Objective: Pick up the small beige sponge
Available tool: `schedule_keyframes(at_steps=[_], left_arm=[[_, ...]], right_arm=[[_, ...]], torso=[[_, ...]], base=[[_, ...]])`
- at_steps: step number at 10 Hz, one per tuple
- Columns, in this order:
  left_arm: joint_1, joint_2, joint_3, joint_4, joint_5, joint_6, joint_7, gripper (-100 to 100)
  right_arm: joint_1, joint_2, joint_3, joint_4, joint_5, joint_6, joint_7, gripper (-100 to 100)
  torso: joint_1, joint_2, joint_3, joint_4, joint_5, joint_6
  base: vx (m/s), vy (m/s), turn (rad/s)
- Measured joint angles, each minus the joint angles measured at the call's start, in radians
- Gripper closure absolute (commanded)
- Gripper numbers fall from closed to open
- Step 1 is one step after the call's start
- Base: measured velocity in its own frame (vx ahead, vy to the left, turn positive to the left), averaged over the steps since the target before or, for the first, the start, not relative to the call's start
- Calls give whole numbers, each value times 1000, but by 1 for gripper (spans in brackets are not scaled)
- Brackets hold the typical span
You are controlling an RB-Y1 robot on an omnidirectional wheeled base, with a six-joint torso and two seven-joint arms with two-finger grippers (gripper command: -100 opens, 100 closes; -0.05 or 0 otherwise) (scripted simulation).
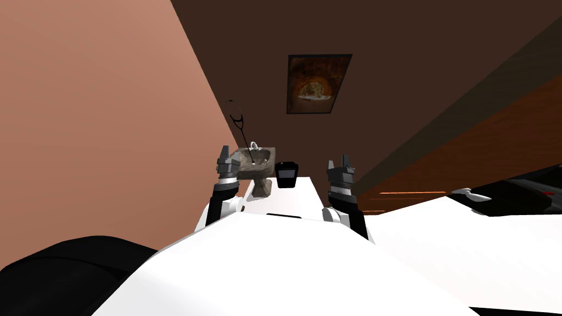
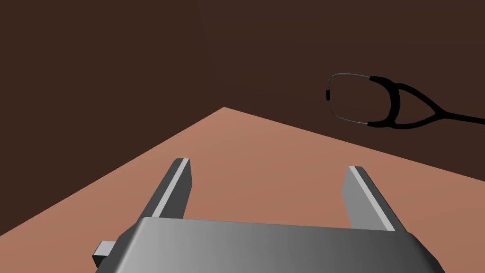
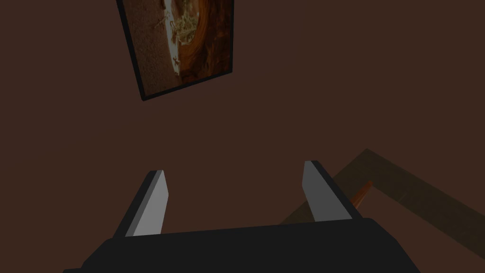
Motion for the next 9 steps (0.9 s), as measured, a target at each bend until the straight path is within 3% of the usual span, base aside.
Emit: schedule_keyframes(at_steps=[3, 9], left_arm=[[0, 63, 10, -2, -3, 43, -9, -100], [-12, 146, 35, -2, -12, 200, -38, -100]], right_arm=[[0, 0, 0, 0, 0, 0, 0, 0], [0, 0, 0, 0, 0, 0, 0, 0]], torso=[[2, 4, 2, 1, 0, 0], [0, 4, 2, 1, 0, 0]], base=[[-67, 21, -56], [-57, 11, -59]])
